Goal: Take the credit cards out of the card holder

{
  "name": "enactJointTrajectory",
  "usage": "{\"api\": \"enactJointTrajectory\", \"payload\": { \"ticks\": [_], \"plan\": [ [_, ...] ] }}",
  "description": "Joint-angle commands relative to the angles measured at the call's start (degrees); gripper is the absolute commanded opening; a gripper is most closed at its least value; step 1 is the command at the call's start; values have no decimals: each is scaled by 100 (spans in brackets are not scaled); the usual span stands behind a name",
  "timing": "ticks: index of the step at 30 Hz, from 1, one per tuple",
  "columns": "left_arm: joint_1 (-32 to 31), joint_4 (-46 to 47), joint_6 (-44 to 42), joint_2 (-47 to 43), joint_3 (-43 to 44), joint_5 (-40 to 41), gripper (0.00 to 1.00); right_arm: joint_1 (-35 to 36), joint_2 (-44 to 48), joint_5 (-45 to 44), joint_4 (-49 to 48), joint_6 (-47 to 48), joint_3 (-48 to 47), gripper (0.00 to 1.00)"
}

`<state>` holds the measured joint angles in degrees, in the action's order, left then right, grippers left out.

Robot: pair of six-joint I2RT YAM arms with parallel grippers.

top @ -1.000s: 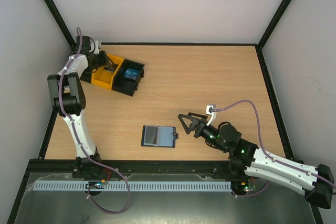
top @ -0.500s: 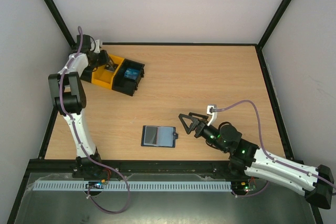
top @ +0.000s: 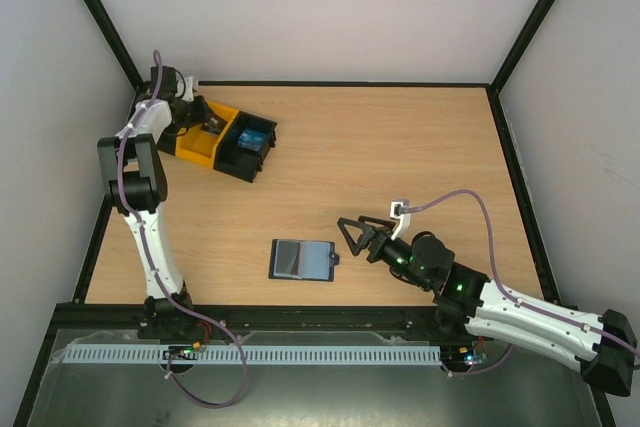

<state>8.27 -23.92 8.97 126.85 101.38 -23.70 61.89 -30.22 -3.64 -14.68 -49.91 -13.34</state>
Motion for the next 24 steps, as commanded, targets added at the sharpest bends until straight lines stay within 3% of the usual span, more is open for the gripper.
{"api": "enactJointTrajectory", "payload": {
  "ticks": [1, 12, 24],
  "plan": [
    [-20, -166, -89, 84, 355, 274, 28, 14, -81, -112, -140, 34, -67, 98],
    [-20, 113, 125, 22, 362, 476, 34, 16, -116, -135, -147, -12, -58, 98],
    [-21, 196, 222, 6, 570, 605, 48, 16, -222, -138, -126, -19, -111, 98]
  ]
}}
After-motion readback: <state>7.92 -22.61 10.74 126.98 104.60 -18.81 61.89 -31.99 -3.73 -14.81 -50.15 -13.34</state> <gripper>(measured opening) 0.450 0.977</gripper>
